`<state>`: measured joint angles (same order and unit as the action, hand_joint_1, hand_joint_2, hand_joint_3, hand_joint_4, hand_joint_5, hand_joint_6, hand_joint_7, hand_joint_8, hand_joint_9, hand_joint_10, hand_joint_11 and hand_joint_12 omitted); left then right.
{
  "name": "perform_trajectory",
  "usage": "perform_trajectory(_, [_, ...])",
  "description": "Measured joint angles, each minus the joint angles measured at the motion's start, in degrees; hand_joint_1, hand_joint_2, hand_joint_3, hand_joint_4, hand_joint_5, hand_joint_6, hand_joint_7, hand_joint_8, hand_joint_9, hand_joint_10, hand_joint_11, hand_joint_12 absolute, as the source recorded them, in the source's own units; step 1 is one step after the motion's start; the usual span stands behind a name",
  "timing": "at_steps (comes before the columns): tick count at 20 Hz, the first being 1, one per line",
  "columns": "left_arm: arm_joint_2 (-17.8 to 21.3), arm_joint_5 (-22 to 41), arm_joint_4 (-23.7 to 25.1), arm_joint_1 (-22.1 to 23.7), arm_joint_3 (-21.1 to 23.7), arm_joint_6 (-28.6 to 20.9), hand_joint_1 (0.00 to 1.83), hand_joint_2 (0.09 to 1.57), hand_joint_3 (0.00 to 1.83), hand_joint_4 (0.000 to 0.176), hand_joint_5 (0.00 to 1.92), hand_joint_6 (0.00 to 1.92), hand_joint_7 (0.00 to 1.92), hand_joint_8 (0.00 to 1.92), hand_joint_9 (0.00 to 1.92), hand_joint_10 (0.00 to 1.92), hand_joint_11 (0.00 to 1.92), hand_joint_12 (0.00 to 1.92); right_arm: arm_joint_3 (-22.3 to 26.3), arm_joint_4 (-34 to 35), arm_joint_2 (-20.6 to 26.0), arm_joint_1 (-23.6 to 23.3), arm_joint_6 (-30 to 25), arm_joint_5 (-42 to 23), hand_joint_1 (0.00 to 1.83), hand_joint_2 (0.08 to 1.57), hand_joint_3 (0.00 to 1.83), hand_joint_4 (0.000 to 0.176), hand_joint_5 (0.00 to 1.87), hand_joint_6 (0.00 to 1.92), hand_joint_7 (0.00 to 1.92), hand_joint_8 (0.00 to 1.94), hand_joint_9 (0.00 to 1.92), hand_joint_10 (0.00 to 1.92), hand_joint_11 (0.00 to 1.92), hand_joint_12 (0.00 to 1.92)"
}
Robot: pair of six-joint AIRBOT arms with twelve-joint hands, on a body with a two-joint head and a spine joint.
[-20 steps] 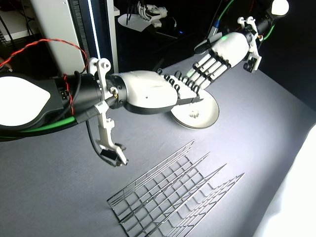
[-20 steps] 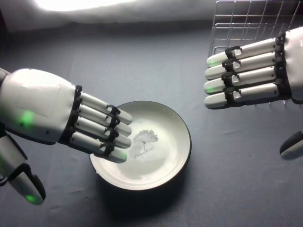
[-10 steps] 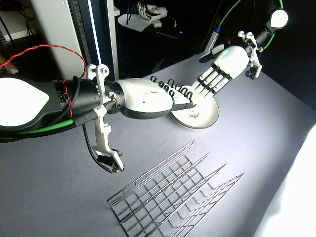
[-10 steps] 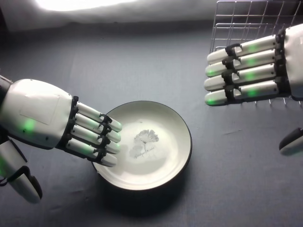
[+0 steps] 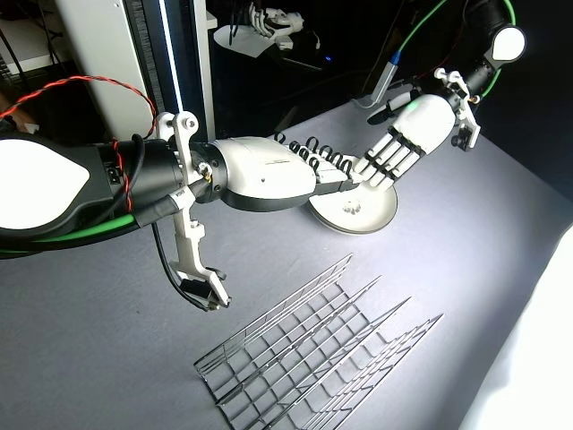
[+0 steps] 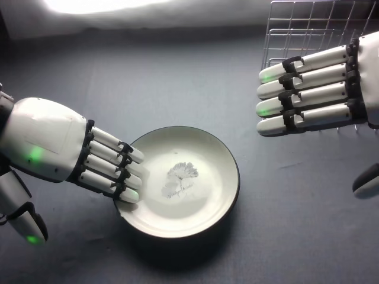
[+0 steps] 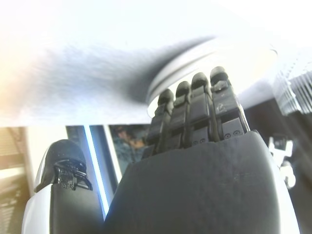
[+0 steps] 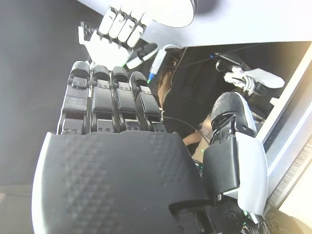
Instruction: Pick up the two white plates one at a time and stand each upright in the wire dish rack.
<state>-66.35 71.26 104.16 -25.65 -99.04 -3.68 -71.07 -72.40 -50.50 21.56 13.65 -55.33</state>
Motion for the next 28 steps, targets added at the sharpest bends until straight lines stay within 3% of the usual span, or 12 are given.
perform_trajectory(13, [-1.7, 0.7, 0.4, -1.6, -1.8, 0.5, 0.00, 1.09, 0.00, 0.000, 0.02, 0.00, 0.00, 0.00, 0.00, 0.00, 0.00, 0.00, 0.0, 11.2, -2.4, 4.5, 0.6, 0.5, 0.00, 1.14, 0.00, 0.000, 0.00, 0.00, 0.00, 0.00, 0.00, 0.00, 0.00, 0.00])
perform_trajectory(20, [-1.7, 0.6, 0.3, -1.8, -1.8, 0.7, 0.00, 1.08, 0.00, 0.000, 0.02, 0.00, 0.00, 0.00, 0.00, 0.00, 0.00, 0.00, 0.0, 10.9, -2.5, 5.1, 0.6, 0.3, 0.00, 1.14, 0.00, 0.000, 0.00, 0.00, 0.00, 0.00, 0.00, 0.00, 0.00, 0.00])
perform_trajectory(23, [-1.9, 0.5, -0.2, -2.5, -1.8, 1.1, 0.00, 1.08, 0.00, 0.000, 0.02, 0.00, 0.00, 0.00, 0.00, 0.00, 0.00, 0.00, 0.0, 10.9, -2.5, 5.3, 0.6, 0.2, 0.08, 1.12, 0.00, 0.000, 0.00, 0.00, 0.00, 0.00, 0.00, 0.00, 0.00, 0.00])
perform_trajectory(28, [-3.4, -0.9, -3.2, -4.4, -0.1, 1.8, 0.00, 1.08, 0.00, 0.000, 0.02, 0.00, 0.00, 0.00, 0.00, 0.00, 0.00, 0.00, -0.1, 10.6, -2.5, 6.0, 0.8, -1.2, 0.50, 1.06, 0.00, 0.000, 0.00, 0.00, 0.00, 0.00, 0.00, 0.00, 0.00, 0.00])
